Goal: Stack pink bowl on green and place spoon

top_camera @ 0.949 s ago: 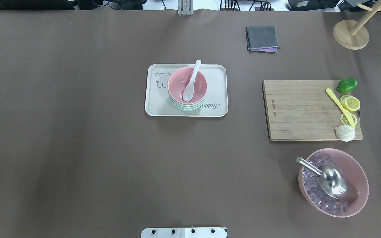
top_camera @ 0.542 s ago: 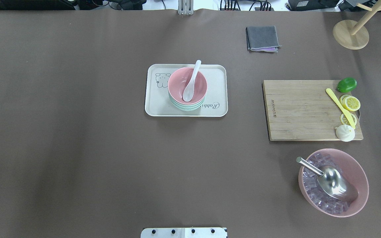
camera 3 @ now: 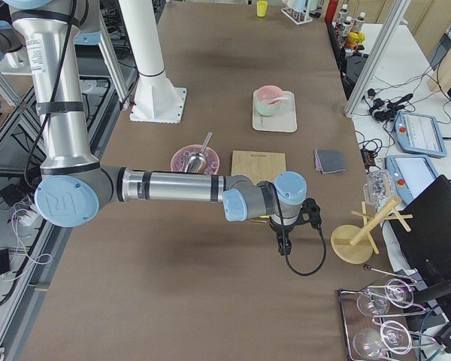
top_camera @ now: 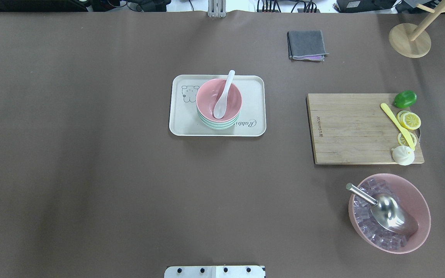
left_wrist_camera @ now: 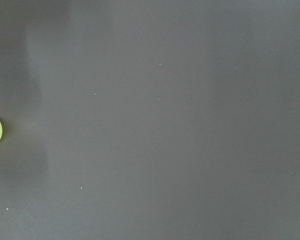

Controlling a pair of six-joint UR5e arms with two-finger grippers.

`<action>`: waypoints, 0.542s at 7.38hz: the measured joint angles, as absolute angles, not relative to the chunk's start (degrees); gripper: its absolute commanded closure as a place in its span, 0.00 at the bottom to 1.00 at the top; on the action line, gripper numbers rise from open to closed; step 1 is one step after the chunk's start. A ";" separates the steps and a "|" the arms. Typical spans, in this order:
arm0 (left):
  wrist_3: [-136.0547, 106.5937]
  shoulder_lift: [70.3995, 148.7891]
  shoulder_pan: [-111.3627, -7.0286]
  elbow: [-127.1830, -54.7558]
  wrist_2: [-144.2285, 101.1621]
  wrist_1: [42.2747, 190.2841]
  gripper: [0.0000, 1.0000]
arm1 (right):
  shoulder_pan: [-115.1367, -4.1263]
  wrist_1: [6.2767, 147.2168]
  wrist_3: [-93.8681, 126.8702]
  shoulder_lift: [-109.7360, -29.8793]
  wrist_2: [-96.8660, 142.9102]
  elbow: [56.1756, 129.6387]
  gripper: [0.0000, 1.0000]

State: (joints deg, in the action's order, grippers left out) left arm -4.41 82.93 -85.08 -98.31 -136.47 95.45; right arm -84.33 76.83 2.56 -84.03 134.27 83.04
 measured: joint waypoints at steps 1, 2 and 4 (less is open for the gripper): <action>-4.45 82.68 -85.22 -98.43 -136.54 95.57 0.02 | -84.34 76.82 2.88 -84.01 134.29 83.17 0.00; -4.47 82.58 -85.32 -98.48 -136.55 95.71 0.02 | -84.32 76.82 3.04 -83.97 134.29 83.17 0.00; -4.54 82.73 -85.33 -98.29 -136.50 95.96 0.02 | -84.25 76.79 3.07 -83.86 134.26 82.90 0.00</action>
